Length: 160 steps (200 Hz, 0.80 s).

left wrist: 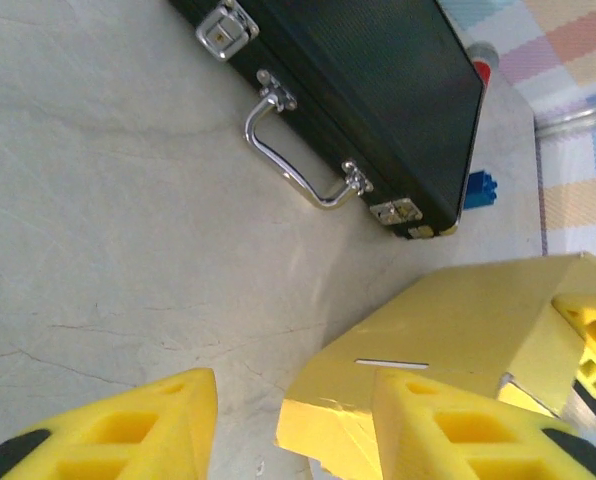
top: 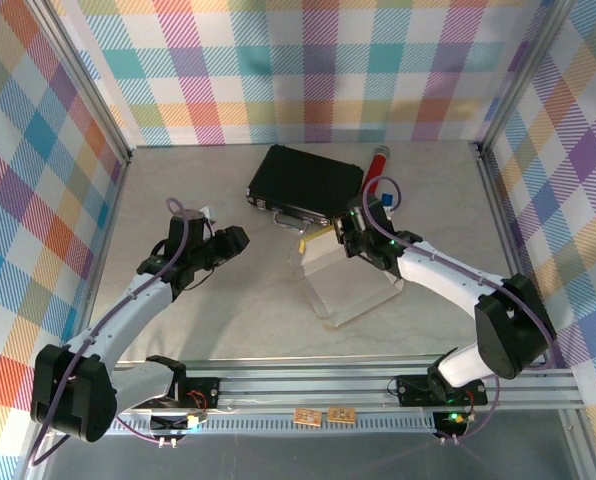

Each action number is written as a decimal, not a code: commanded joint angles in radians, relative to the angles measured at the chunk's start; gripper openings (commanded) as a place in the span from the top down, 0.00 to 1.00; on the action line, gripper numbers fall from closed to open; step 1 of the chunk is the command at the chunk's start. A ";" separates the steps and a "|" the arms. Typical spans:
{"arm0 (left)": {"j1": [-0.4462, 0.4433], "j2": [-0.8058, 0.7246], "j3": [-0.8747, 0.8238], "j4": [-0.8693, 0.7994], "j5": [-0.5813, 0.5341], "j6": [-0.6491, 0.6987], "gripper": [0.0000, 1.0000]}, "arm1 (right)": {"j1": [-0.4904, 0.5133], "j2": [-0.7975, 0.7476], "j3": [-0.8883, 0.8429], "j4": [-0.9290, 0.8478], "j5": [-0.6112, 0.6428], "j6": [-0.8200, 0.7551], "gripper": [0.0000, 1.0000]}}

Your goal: Fold the paper box

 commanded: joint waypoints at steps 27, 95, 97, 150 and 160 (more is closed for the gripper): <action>-0.124 0.040 -0.015 0.087 0.078 0.307 0.69 | -0.023 0.001 -0.064 0.237 -0.048 -0.042 1.00; -0.327 0.164 0.003 0.138 -0.014 0.493 0.71 | -0.040 0.015 -0.107 0.322 -0.113 -0.061 1.00; -0.328 0.166 0.003 0.142 -0.015 0.494 0.71 | -0.040 0.016 -0.108 0.324 -0.115 -0.064 1.00; -0.345 0.202 0.003 0.181 0.010 0.547 0.70 | -0.068 0.030 -0.166 0.418 -0.190 -0.102 1.00; -0.346 0.215 0.004 0.180 0.016 0.562 0.70 | -0.074 0.033 -0.174 0.427 -0.204 -0.111 1.00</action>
